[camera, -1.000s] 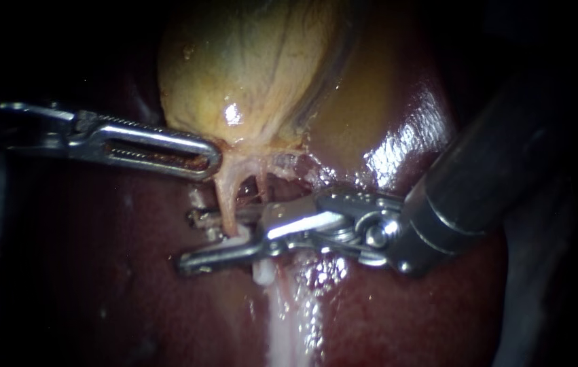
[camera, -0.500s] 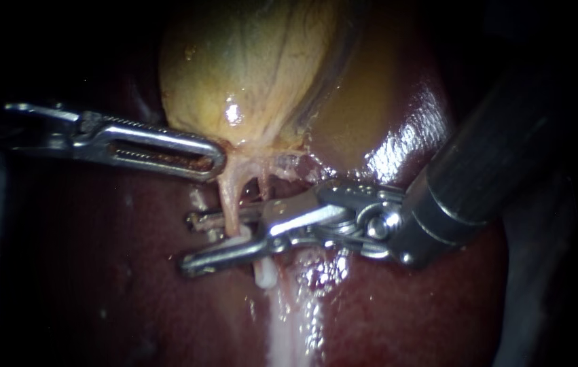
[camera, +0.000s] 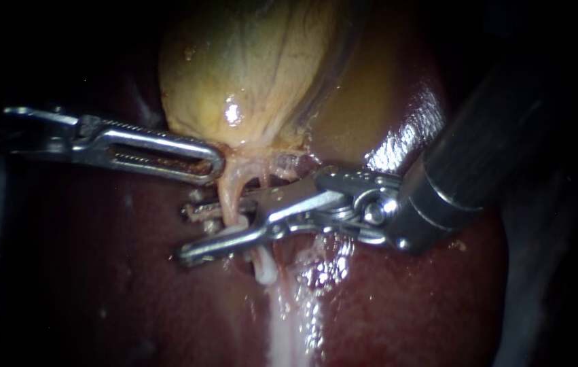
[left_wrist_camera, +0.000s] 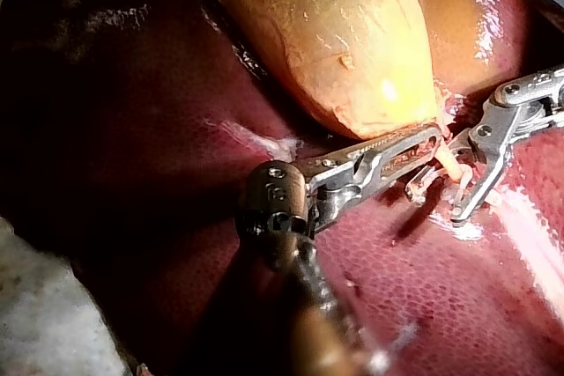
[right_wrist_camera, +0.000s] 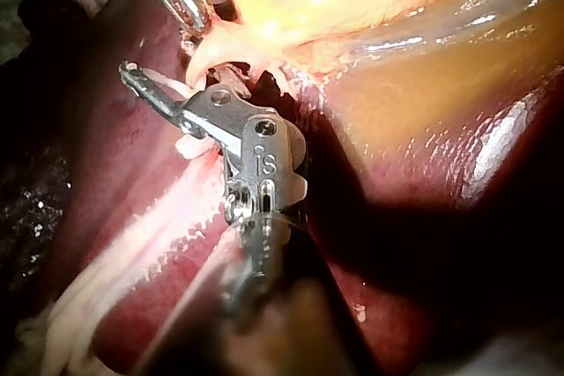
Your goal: Clipping third clip left tube
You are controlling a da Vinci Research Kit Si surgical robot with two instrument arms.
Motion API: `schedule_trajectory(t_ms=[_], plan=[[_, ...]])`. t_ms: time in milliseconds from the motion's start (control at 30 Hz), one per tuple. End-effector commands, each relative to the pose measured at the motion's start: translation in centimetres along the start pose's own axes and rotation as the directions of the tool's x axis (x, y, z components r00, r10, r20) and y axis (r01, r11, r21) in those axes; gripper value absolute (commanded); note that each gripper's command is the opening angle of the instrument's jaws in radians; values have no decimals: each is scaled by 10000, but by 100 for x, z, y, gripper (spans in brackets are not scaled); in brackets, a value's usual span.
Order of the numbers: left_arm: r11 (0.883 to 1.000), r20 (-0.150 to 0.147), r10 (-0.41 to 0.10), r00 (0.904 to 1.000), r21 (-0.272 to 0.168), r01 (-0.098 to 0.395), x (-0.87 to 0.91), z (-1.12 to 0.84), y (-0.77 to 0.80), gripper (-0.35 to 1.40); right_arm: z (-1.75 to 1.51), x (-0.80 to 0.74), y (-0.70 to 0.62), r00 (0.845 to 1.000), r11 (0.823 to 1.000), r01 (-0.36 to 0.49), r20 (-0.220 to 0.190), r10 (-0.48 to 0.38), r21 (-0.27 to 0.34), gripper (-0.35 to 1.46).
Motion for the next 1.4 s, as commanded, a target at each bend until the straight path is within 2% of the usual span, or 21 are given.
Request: schedule_trajectory(t_ms=[33, 333, 500, 600, 733, 900, 1400], plan=[[10000, -2, 6, 10000, -9, -6, 0, -1, 1, -35, -1, 1, 1, 10000, 10000, -4, -7, 4, -2, 45], [10000, -2, 7, 10000, -10, -7, 0, -1, 1, -35, -5, 10, 2, 9996, 10000, -45, -278, 44, -33, 43], [10000, 2, 8, 10000, -14, -8, 0, -2, 1, -35, -7, 9, 0, 9995, 10000, -40, -311, 39, -35, 32], [10000, 3, 9, 10000, -15, -9, 0, -2, 1, -35, -11, 7, -1, 9995, 10000, -35, -323, 33, -65, 13], [10000, 1, 8, 10000, -13, -8, 0, -2, 1, -35, -17, 5, -2, 9989, 9995, -324, -353, 323, -22, -35], [10000, 0, 7, 10000, -12, -7, 0, -1, 1, -35, -19, 2, -4, 9975, 9977, -675, -205, 673, -84, -35], [10000, 1, 6, 10000, -13, -6, 0, -1, 1, -35, -15, -7, -5, 9977, 9977, -677, -7, 677, -25, -35]])
